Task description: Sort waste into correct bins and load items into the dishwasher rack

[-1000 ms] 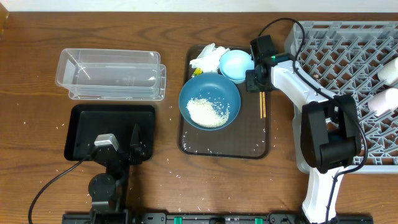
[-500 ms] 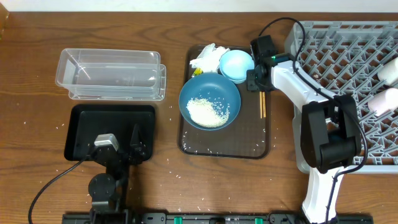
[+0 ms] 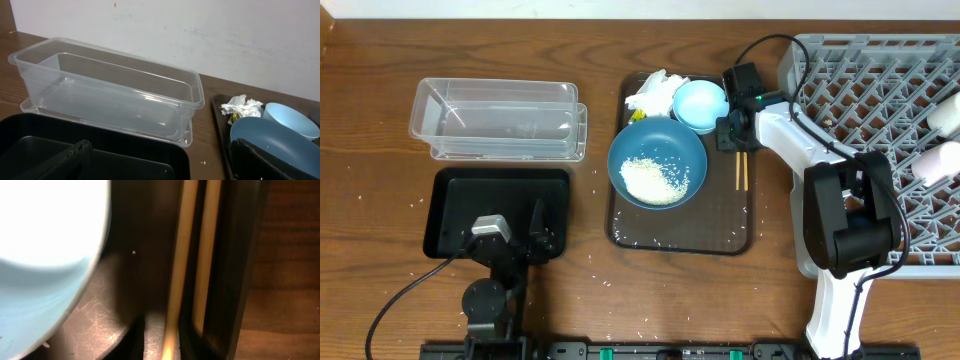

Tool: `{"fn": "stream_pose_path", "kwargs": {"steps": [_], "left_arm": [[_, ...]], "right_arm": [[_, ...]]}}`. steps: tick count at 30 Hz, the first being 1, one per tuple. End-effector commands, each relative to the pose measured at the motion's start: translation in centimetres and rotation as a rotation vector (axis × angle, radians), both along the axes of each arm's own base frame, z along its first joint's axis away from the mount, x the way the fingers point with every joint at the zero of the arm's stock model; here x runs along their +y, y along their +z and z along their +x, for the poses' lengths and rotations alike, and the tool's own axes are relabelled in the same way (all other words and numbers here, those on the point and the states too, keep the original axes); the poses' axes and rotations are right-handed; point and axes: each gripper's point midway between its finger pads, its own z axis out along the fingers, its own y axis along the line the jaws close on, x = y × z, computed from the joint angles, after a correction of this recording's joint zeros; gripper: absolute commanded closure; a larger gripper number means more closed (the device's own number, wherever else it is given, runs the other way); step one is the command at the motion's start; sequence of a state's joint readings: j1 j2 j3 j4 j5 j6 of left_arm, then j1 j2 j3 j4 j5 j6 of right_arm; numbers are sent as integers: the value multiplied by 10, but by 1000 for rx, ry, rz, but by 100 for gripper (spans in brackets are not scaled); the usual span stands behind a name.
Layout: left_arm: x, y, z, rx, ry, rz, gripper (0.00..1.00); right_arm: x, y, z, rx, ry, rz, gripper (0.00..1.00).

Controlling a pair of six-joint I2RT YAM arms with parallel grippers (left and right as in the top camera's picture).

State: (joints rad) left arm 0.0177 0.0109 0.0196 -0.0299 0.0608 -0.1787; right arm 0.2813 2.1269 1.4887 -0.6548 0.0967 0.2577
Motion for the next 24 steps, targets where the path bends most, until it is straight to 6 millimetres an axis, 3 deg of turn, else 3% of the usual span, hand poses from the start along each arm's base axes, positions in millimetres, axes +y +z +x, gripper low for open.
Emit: {"fn": "stream_pose_path", "kwargs": {"steps": [1, 8, 10, 16, 20, 24], "left_arm": [[0, -15, -1, 46, -4, 13, 9], [0, -15, -1, 46, -4, 13, 9], [0, -15, -1, 46, -4, 13, 9], [0, -15, -1, 46, -4, 13, 9], [0, -15, -1, 46, -4, 13, 9], [0, -15, -1, 46, -4, 13, 9]], "right_arm": [[2, -6, -4, 13, -28, 6, 96], [7, 1, 0, 9, -70, 50, 99], [6, 16, 6, -6, -77, 65, 99], [-24, 94, 30, -120, -125, 88, 99], [-61, 160, 40, -233, -117, 99, 99], [-110, 200, 39, -323, -126, 68, 99]]}}
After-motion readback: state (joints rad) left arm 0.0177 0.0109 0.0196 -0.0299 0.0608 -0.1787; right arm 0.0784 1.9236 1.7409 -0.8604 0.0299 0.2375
